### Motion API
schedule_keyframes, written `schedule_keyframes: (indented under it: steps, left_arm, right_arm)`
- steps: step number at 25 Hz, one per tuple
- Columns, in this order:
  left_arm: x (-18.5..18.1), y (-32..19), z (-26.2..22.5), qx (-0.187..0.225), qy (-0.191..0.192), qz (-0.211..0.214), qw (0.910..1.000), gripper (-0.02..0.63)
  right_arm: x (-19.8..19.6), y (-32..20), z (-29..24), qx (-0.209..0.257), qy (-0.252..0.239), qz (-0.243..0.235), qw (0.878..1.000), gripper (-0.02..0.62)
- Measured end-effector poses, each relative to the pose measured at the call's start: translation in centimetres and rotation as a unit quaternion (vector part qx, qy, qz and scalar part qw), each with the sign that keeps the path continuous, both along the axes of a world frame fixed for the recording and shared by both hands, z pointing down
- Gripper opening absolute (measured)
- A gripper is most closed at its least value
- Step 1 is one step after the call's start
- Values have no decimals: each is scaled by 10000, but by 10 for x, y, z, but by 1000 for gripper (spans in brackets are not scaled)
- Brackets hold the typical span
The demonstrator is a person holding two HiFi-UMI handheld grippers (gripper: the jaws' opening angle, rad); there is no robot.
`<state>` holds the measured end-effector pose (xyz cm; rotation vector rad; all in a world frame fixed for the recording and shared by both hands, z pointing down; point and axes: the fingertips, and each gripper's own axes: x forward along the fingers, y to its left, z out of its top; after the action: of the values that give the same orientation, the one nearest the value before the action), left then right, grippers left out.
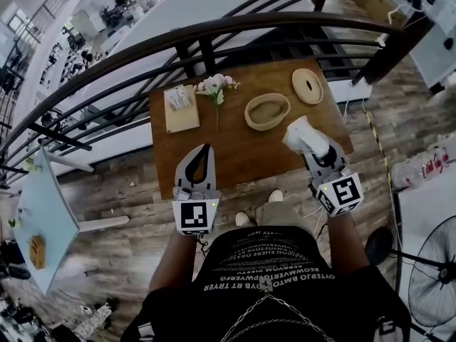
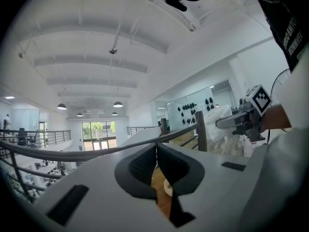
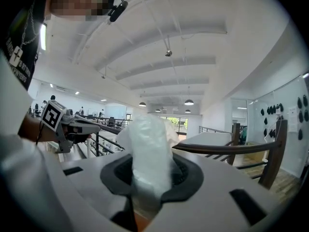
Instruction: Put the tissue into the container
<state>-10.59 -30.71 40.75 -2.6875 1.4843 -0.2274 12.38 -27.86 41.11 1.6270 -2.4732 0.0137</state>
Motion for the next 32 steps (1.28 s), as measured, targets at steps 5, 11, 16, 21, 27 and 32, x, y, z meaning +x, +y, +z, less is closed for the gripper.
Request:
schedule_keyframes:
  steps: [5,11,16,21,27,32]
  left_arm:
    - [3,-12,3,-58,-27,-58,10000,29]
    - [12,-47,10,-112,-92,-223,9996,29]
    - [25,-91,11,-44,-174,-349,9992,29]
    - [30,-131,23,-200,-169,-591,9979,29]
    - [45,-165,43,-436,-265,-725,9961,29]
    - [44,-176,65,-688,-293,-889,9932,29]
  right_arm:
    - [10,-21,11,-120,-102,-34,9999,114]
    - [22,-71,45,-460,-188,-198,9986,114]
    - [32,-127,88,-852,-63,-415,9955,114]
    - [32,-171,154,-1456,59,-720,9867,114]
    - [28,-209,240,-2316,166,-1071,9667,114]
    - [14,-221,318,-3203,127,-1340,9377,115]
